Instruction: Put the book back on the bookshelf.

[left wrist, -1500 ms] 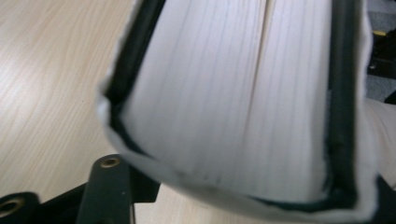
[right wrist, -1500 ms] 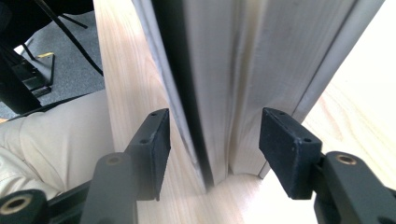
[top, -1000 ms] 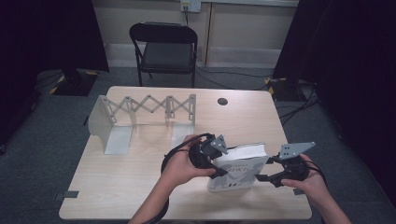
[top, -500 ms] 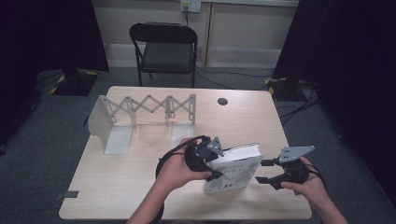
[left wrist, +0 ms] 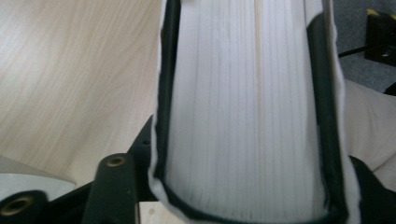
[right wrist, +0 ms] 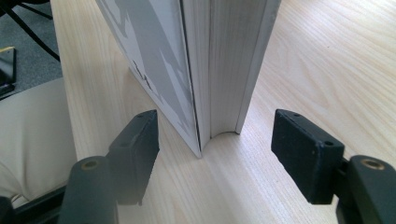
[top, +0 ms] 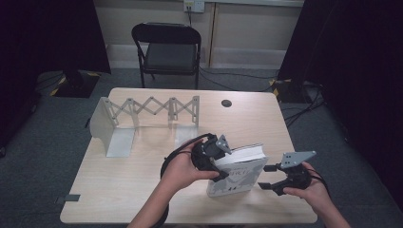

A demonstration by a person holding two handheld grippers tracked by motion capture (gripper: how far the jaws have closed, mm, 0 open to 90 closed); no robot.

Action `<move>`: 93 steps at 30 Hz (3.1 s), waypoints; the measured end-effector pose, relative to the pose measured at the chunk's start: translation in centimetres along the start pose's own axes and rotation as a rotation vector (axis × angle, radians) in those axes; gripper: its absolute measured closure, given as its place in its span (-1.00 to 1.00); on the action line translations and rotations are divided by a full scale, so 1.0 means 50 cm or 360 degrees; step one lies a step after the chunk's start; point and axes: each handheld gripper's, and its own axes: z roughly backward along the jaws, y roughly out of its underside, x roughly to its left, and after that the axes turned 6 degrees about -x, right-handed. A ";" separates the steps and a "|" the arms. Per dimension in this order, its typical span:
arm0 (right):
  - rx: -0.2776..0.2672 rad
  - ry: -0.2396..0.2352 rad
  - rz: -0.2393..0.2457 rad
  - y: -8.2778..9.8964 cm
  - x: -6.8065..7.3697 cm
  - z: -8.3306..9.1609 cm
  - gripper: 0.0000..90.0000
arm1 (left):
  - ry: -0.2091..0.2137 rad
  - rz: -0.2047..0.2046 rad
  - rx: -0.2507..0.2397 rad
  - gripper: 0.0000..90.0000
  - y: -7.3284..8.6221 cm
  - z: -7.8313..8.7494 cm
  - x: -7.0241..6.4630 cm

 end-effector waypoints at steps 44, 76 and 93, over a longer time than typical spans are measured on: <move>0.0002 0.0018 -0.0031 0.032 0.001 -0.001 -0.29 | -0.0005 -0.0162 0.0178 -0.13 -0.072 -0.047 -0.012; -0.0006 0.0030 -0.0028 0.047 0.009 -0.012 -0.29 | 0.0051 -0.0056 0.0324 0.14 -0.086 -0.049 -0.017; 0.0003 0.0045 -0.0050 0.068 0.003 -0.025 -0.36 | -0.0022 0.0084 0.0359 0.17 -0.083 -0.036 -0.021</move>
